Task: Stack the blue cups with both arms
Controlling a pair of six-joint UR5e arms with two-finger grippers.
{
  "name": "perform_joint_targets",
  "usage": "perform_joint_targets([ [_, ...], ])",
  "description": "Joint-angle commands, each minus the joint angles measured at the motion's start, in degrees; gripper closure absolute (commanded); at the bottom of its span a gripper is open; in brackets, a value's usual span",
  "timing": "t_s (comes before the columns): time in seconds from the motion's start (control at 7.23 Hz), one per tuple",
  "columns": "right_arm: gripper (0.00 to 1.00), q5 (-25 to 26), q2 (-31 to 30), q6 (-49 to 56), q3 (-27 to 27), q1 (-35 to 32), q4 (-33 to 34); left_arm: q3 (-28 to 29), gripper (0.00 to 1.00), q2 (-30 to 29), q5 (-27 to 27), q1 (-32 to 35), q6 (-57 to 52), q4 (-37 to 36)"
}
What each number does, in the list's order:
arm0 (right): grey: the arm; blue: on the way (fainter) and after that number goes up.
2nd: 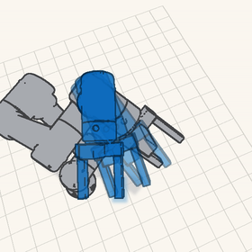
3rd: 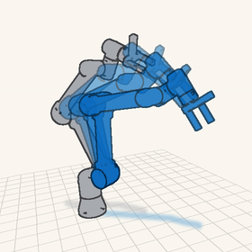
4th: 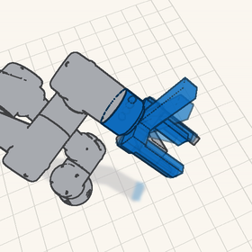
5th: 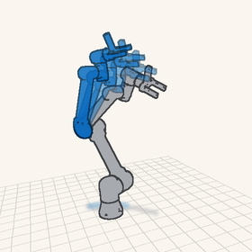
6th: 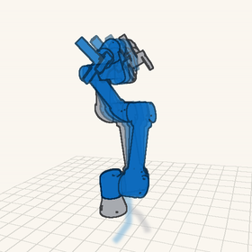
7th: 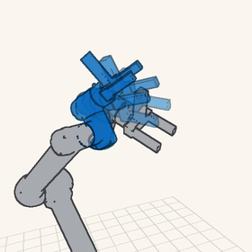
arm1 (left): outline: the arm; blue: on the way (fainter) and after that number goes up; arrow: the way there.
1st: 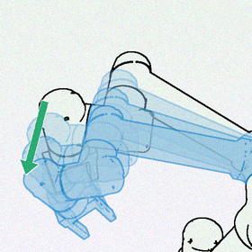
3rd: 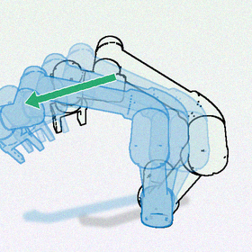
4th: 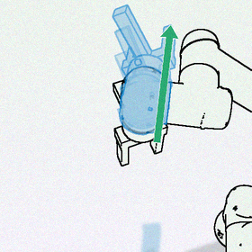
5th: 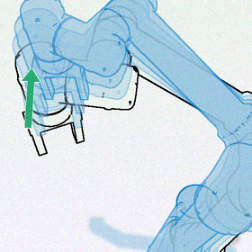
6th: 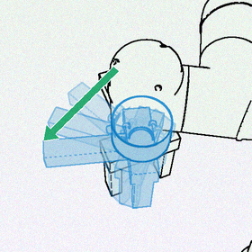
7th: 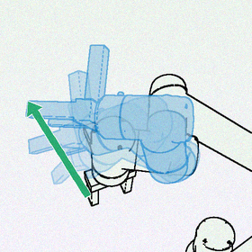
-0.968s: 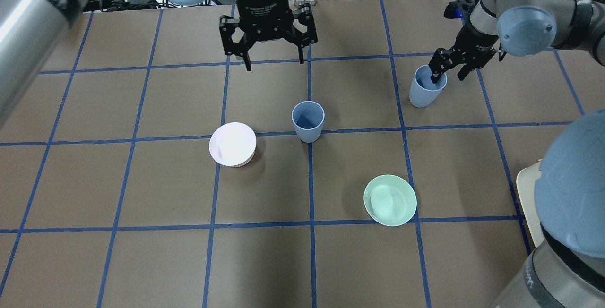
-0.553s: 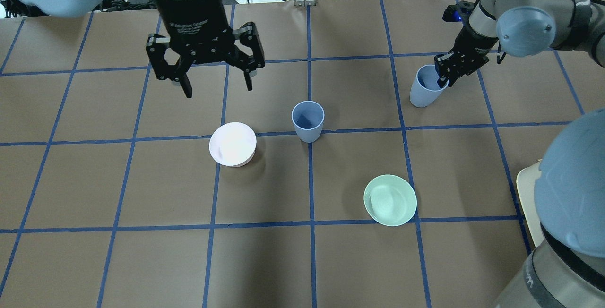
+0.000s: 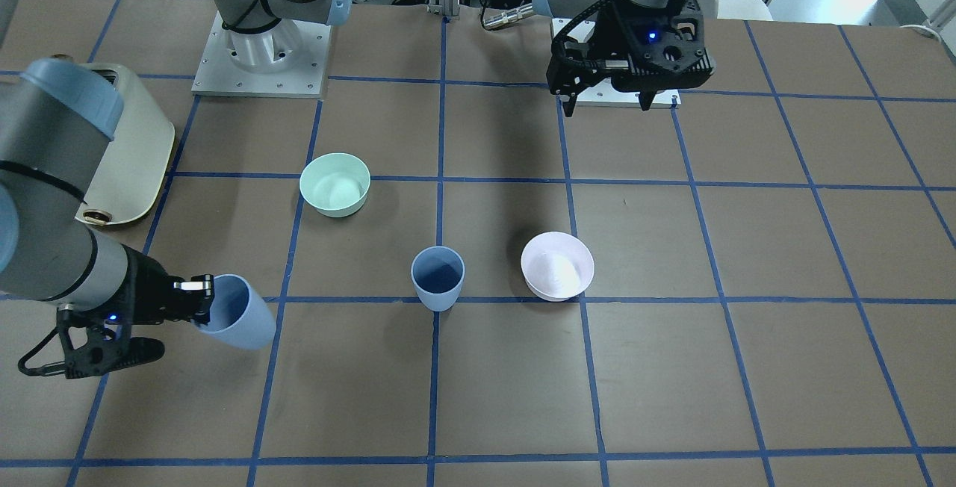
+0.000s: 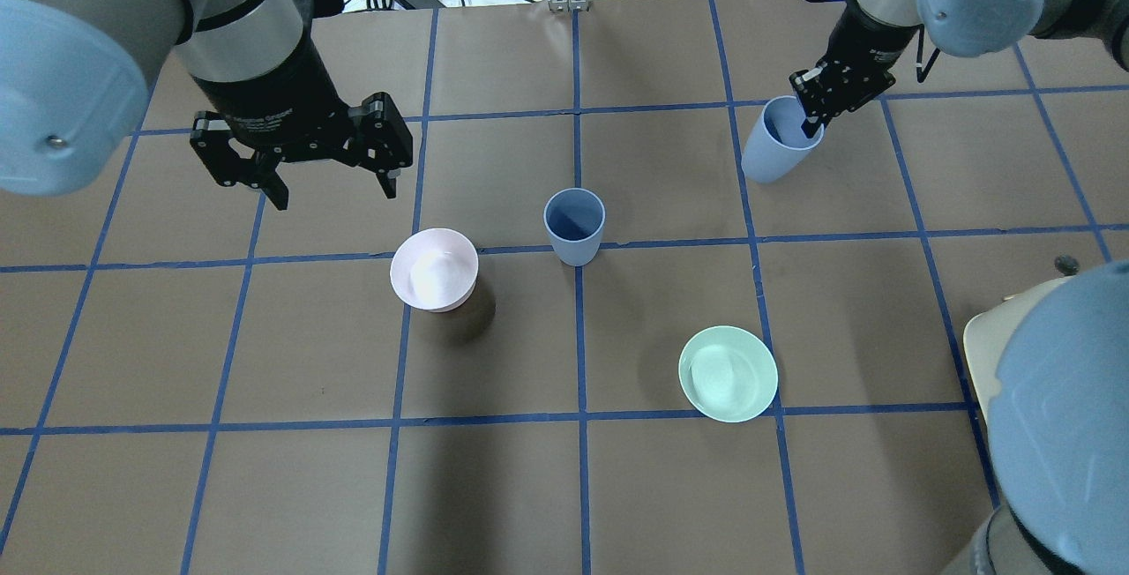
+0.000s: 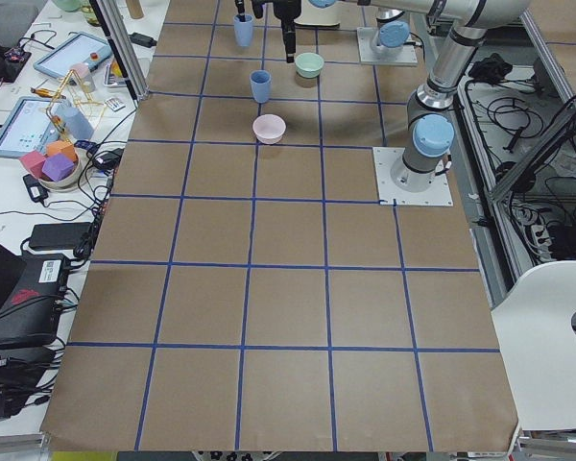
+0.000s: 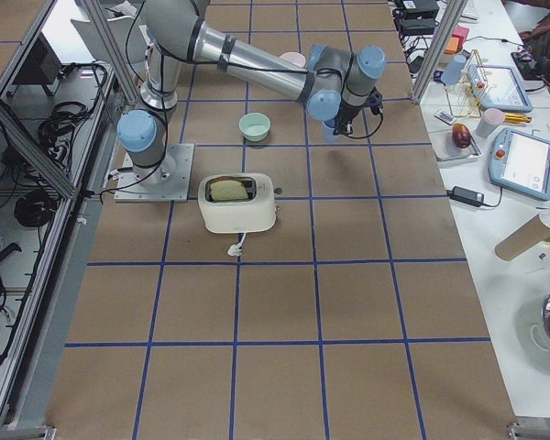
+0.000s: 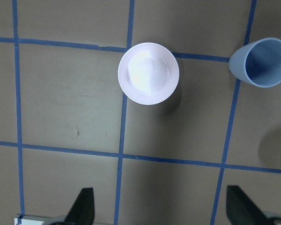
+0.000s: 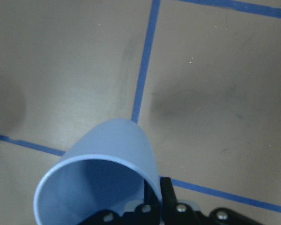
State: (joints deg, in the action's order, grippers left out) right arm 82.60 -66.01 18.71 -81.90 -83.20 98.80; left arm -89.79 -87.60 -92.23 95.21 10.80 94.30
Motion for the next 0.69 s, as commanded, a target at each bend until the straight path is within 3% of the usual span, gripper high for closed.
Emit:
perform_joint_targets([
  [0.0,1.0,0.63,-4.37,-12.86,1.83,-9.39,-3.43,0.4,0.0,-0.46,0.38,-5.46,-4.46,-3.24],
  [0.28,1.0,0.63,-6.23,-22.71,1.92,-16.26,-6.84,3.21,0.0,-2.66,0.29,-5.48,-4.2,-2.63],
  [0.55,1.0,0.11,-5.8,-25.48,1.75,-20.06,-6.43,3.66,0.0,-3.45,0.38,-5.3,-3.94,-2.63],
])
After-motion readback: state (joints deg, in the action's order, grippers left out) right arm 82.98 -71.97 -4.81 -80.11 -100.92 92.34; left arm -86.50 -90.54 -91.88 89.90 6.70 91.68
